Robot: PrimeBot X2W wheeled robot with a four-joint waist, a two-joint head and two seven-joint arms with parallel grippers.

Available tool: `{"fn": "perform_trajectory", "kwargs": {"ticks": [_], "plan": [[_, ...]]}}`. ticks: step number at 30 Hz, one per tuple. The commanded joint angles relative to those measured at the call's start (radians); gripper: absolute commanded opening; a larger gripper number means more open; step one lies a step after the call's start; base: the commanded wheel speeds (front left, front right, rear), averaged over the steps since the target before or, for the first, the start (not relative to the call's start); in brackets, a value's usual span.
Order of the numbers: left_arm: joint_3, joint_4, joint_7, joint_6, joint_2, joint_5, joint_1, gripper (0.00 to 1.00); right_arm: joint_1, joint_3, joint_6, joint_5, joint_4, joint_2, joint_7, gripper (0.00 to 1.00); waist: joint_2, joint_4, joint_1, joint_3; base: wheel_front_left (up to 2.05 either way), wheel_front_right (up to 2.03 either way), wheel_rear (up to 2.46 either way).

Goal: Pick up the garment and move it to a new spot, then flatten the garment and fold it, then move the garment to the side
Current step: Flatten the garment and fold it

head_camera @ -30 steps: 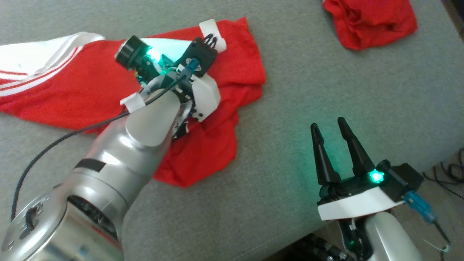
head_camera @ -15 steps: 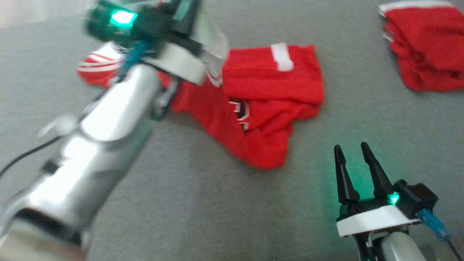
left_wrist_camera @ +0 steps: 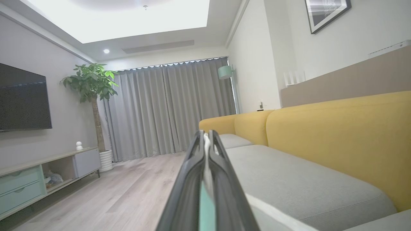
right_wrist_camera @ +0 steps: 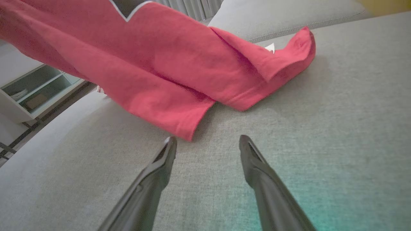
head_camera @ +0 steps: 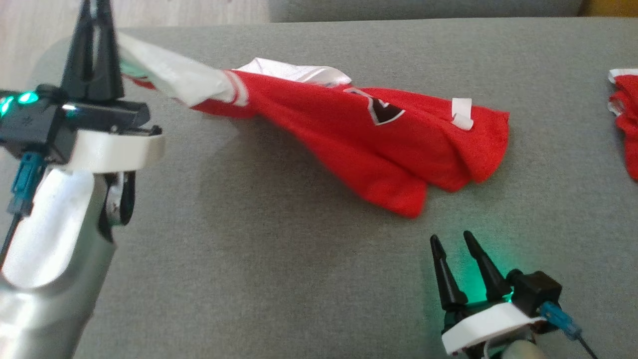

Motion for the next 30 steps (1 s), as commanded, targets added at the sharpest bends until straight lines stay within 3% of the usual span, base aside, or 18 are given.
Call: {"fn": "perform_trajectory", "kwargs": {"ticks": [1, 17, 18, 20, 24, 30], "plan": [[0.068, -0.036, -0.004, -0.002, 0.047, 0.016, -0.013, 0.0, -0.032, 0.035, 0.007, 0.009, -0.01, -0.02, -0.004, 1.0, 0.0, 0.014, 0.0002, -0.004, 0.0, 0.0, 0.0], [0.145, -0.011, -0.004, -0.083, -0.022, 0.089, -0.001, 0.0, -0.219, 0.21, 0.007, 0.025, 0.196, -0.052, -0.004, 1.0, 0.0, 0.063, 0.0002, 0.023, 0.0, 0.0, 0.0], [0.148, -0.007, -0.004, -0.088, -0.026, 0.092, -0.002, 0.0, -0.225, 0.212, 0.007, 0.021, 0.206, -0.053, -0.004, 0.85, 0.0, 0.065, 0.0002, 0.022, 0.0, 0.0, 0.0], [0.155, -0.001, -0.004, -0.097, -0.035, 0.1, -0.004, 0.0, -0.234, 0.221, 0.007, 0.016, 0.221, -0.055, -0.004, 0.42, 0.0, 0.068, 0.0002, 0.021, 0.0, 0.0, 0.0], [0.168, 0.006, -0.004, -0.113, -0.05, 0.114, -0.003, 0.0, -0.241, 0.221, 0.007, 0.016, 0.23, -0.055, -0.004, 0.02, 0.0, 0.07, 0.0002, 0.019, 0.0, 0.0, 0.0], [0.188, 0.015, -0.004, -0.135, -0.069, 0.132, 0.0, 0.0, -0.247, 0.22, 0.007, 0.013, 0.23, -0.055, -0.004, 0.0, 0.0, 0.075, 0.0002, 0.015, 0.0, 0.0, 0.0]]}}
